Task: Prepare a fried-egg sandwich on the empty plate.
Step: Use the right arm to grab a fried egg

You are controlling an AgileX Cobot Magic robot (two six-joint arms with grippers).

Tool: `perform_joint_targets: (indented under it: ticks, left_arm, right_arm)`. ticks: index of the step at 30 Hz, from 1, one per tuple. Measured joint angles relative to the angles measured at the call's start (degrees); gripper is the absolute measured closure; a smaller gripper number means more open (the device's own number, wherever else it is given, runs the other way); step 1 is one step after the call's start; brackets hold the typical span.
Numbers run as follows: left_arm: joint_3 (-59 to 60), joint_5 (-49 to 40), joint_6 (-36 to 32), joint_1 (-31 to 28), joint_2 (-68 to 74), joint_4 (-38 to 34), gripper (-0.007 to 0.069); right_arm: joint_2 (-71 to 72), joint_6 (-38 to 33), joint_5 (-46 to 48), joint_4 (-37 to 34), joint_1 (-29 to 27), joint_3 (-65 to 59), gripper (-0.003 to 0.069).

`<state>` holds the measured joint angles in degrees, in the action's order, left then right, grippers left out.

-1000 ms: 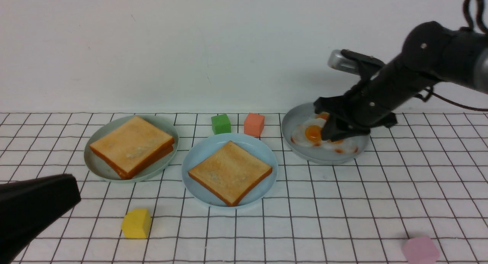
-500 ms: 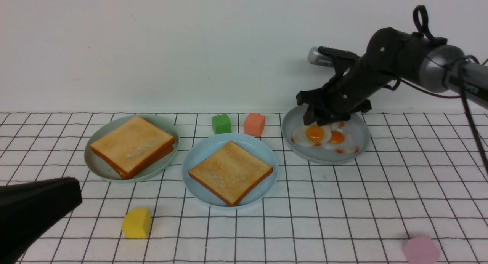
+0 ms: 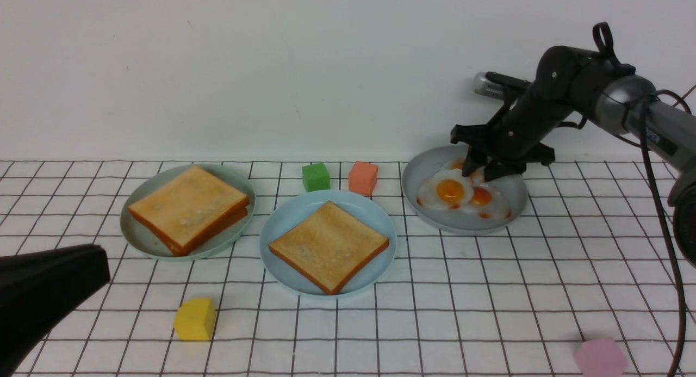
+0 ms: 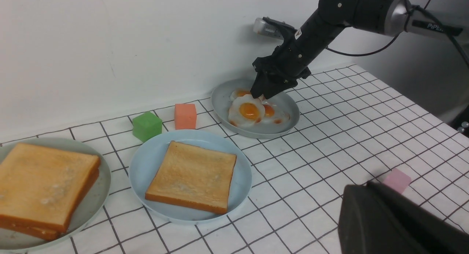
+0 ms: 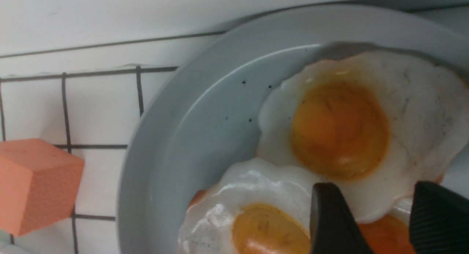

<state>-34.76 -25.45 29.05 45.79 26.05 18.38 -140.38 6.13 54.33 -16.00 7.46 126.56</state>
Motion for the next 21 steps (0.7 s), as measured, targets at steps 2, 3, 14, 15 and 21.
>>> perform_joint_targets:
  ticks: [2,3,14,15,21]
  left_arm:
    - [0.0,0.0,0.0,0.0,0.0,0.0,0.0634]
    - [0.0,0.0,0.0,0.0,0.0,0.0,0.0634]
    - [0.0,0.0,0.1,0.0,0.0,0.0,0.0634]
    - [0.0,0.0,0.1,0.0,0.0,0.0,0.0634]
    - [0.0,0.0,0.1,0.0,0.0,0.0,0.0634]
  right_arm:
    - [-0.1,0.0,-0.5,-0.2,0.0,0.0,0.0319]
    - [-0.1,0.0,-1.1,-0.5,0.0,0.0,0.031]
    - [-0.1,-0.4,-0.5,-5.3,0.0,0.1,0.0277]
    - [-0.1,-0.4,-0.6,-5.3,0.0,0.1,0.0277]
    - [-1.1,-0.5,-2.5,-5.3,0.0,0.2,0.0277]
